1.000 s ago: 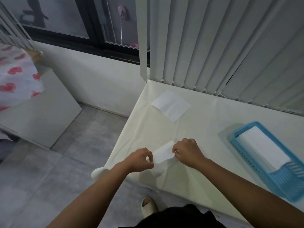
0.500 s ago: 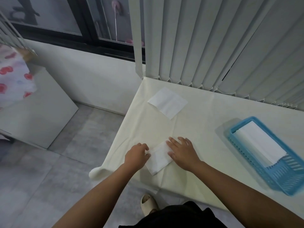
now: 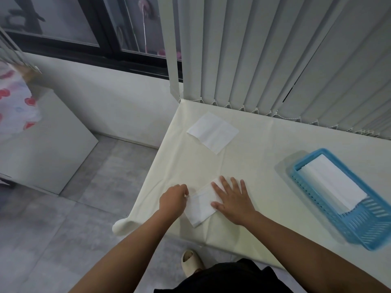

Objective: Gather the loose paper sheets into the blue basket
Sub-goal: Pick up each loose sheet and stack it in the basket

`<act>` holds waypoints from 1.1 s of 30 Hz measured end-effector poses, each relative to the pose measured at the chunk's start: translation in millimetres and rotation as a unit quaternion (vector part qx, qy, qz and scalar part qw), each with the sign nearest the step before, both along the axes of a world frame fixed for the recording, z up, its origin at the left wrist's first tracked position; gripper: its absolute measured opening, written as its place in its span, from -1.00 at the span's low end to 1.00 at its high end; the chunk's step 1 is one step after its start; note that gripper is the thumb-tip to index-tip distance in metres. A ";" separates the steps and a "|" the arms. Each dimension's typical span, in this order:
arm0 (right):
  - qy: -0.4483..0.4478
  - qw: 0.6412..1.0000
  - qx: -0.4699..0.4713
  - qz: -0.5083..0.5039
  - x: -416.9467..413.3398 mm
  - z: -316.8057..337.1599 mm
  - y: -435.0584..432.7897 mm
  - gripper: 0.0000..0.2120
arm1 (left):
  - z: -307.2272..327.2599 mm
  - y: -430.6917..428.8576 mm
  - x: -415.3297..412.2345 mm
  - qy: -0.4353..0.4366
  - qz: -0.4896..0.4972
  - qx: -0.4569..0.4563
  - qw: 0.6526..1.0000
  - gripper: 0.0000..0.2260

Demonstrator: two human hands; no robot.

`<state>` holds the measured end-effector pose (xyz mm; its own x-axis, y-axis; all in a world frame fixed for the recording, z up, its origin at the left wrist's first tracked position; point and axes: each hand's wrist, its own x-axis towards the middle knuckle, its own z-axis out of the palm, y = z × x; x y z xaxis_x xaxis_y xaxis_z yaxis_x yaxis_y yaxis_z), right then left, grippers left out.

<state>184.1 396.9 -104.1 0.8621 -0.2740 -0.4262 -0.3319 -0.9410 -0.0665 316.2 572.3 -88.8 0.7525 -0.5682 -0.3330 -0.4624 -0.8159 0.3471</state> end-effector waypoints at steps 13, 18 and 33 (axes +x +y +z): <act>-0.076 0.994 -0.024 -0.079 -34.5 11.9 -5.0 -0.49 | 6.8 -41.6 -22.1 0.027 -0.017 0.022 0.999 -0.74; -0.140 0.982 -0.052 -0.113 -56.4 5.5 10.1 -0.62 | 12.9 -54.2 -14.4 0.082 0.002 0.057 0.995 -0.83; -0.145 0.688 0.476 -0.528 -37.2 64.5 10.2 -0.43 | 72.6 -102.0 -24.1 0.314 0.187 -0.313 0.877 -0.89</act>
